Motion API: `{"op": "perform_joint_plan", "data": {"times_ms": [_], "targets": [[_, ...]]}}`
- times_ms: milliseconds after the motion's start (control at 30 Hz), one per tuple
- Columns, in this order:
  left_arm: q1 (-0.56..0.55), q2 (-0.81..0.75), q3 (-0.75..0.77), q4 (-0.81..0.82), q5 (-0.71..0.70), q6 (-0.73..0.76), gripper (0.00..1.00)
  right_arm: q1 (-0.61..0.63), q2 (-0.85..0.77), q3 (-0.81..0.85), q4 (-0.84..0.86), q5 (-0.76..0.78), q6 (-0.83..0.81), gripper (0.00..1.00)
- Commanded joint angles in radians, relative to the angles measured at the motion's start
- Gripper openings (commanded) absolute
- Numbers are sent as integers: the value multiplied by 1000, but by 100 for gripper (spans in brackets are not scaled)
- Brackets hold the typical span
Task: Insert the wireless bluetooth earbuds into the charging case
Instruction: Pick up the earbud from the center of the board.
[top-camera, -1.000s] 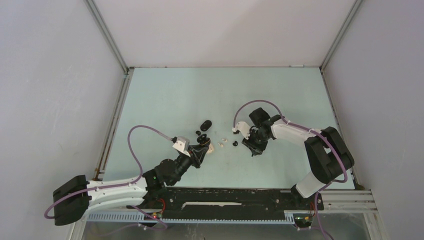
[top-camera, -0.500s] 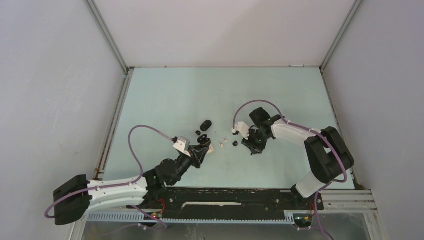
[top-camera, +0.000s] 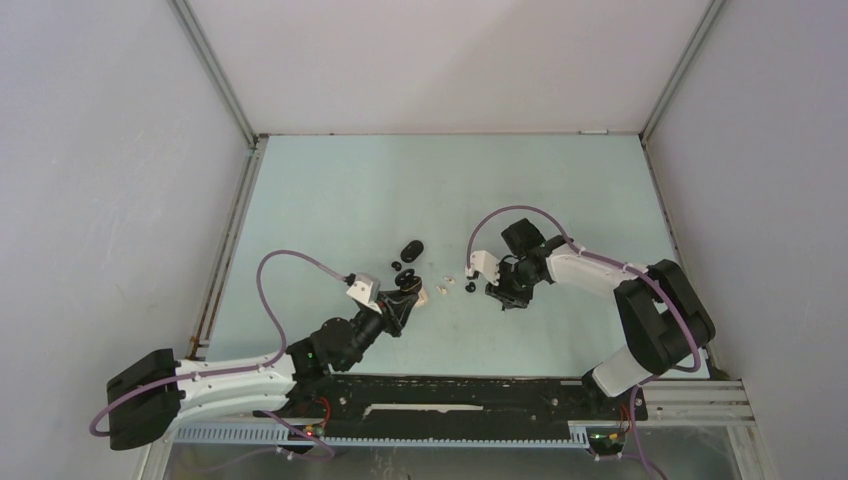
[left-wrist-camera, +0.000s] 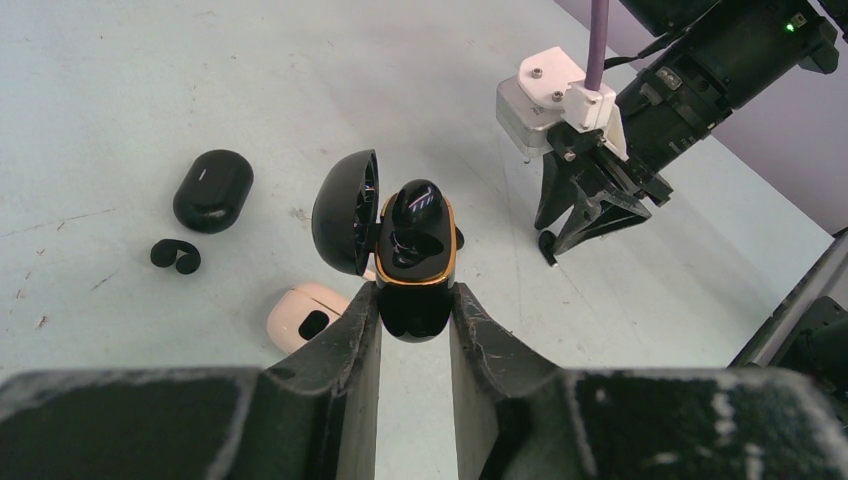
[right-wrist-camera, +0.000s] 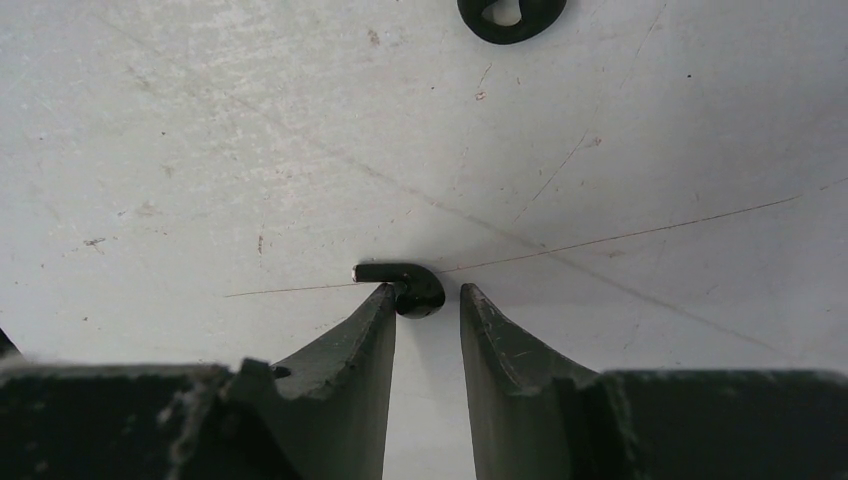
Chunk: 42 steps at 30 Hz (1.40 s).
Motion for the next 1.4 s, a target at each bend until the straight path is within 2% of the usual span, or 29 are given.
{"op": "perform_joint_plan", "data": {"times_ms": [0,300,600,800,900,933,1133,1367], "targets": [[5,1,23,45,0,-15,0,-6,20,-7,13,-29,-27,33],[6,26,36,46,11,-16,0,-6,-10,-6,-1,-56,-25,19],[5,133,45,123,51,-24,0,60,-313,15,-83,10,-42,15],[4,270,105,234,113,-21,0,134,-416,203,-200,53,-77,12],[3,361,150,317,167,-15,0,196,-456,290,-215,98,-59,0],[2,391,160,350,182,-13,0,220,-466,312,-216,112,-47,0],[-13,509,230,470,283,-21,0,362,-555,322,-124,240,-18,0],[-47,521,241,532,297,-49,0,467,-623,228,47,426,-18,0]]}}
